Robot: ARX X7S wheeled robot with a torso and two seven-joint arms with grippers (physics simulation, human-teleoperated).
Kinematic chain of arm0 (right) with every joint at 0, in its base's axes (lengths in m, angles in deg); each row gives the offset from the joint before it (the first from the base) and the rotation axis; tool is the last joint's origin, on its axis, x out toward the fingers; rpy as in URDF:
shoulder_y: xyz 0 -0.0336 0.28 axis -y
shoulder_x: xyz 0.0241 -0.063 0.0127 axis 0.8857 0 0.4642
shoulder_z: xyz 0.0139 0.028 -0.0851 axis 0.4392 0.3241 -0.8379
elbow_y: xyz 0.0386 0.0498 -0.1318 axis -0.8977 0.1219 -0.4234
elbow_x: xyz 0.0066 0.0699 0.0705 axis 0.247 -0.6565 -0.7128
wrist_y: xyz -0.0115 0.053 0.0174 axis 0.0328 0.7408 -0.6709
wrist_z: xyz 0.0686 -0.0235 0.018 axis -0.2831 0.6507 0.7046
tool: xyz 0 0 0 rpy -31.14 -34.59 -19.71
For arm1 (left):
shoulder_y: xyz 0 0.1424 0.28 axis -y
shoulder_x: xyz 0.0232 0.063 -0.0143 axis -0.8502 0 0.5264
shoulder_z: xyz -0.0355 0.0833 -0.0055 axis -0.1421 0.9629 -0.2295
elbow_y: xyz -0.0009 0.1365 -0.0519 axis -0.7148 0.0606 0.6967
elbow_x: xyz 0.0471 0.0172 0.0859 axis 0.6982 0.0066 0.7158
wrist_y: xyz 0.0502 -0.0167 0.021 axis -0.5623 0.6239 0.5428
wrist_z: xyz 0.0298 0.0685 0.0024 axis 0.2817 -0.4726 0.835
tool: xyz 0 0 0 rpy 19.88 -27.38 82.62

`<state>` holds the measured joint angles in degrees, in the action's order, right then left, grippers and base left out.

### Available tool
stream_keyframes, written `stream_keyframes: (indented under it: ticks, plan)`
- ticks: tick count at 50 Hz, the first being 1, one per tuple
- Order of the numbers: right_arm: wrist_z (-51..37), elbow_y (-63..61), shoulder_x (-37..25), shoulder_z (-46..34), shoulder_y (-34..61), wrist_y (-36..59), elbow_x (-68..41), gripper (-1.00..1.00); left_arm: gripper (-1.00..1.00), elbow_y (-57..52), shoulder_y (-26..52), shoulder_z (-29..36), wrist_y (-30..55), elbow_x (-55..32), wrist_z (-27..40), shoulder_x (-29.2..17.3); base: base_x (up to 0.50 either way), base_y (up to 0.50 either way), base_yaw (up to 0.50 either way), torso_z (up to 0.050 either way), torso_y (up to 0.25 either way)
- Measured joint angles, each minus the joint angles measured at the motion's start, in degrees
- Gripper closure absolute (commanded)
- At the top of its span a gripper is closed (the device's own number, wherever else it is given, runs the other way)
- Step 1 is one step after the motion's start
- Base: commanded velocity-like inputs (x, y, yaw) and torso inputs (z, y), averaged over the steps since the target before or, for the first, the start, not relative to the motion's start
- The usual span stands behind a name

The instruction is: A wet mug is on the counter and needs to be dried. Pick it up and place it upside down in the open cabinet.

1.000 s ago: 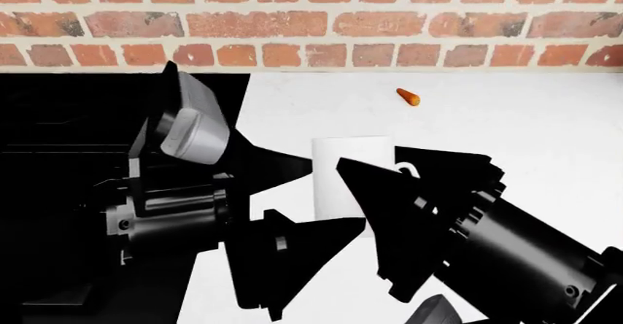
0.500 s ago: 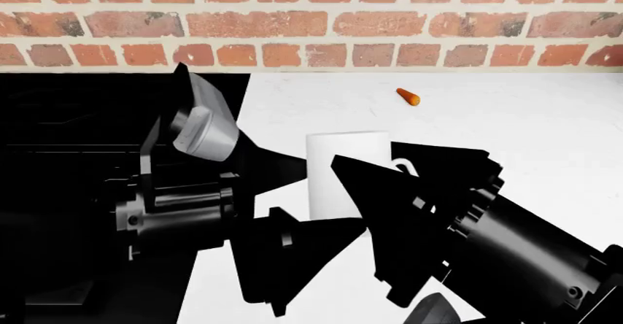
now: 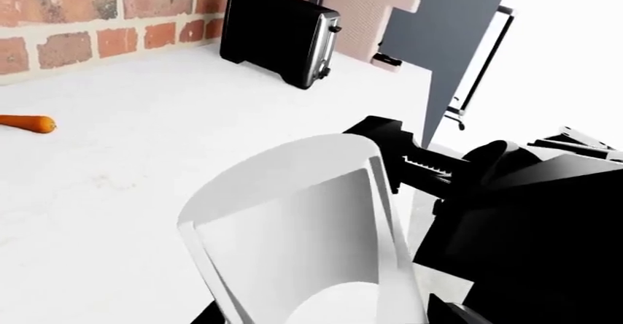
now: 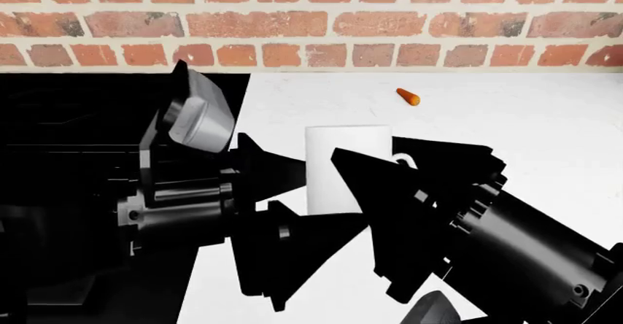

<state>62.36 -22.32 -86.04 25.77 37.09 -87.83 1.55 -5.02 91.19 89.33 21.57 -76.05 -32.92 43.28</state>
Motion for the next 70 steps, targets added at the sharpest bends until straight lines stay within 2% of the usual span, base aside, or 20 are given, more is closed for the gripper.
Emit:
stream_keyframes:
  ticks: [11,12,32,47,58,70]
  plan:
    - [0.29,0.0,0.26,0.2,0.04,0.54,-0.27,1.0,1.0,0.17,0.14,-0.04,-0.36,0.66,-0.99,-0.24,0.0,0.0,0.0,0.0,0.001]
    - [0.3,0.0,0.3,0.22,0.0,0.66,-0.3,-1.0,1.0,0.16,0.16,-0.06,-0.4,0.75,-1.1,-0.26,0.0,0.0,0.0,0.0,0.0]
    - [1.19,-0.38,1.3,2.89,-0.26,5.5,-2.85,-1.0,1.0,-0.68,-0.19,0.32,-0.81,3.85,-3.07,-0.65,0.0,0.0,0.0,0.0,0.001]
    - [4.43,-0.64,3.23,9.45,5.89,10.91,-7.34,-1.0,1.0,-1.45,-1.46,1.17,-0.8,7.62,-3.89,-1.41,0.0,0.0,0.0,0.001,0.0]
    - [13.82,-1.32,10.59,15.48,7.27,25.95,-8.4,-1.0,1.0,-3.96,-0.74,0.11,-1.78,9.09,-3.87,-2.14,0.0,0.0,0.0,0.0,0.001]
    - [32.99,-1.03,26.36,21.4,6.07,50.82,0.22,-1.0,1.0,-9.13,2.03,-3.54,-4.68,14.17,-3.9,-2.64,0.0,0.0,0.0,0.0,0.0]
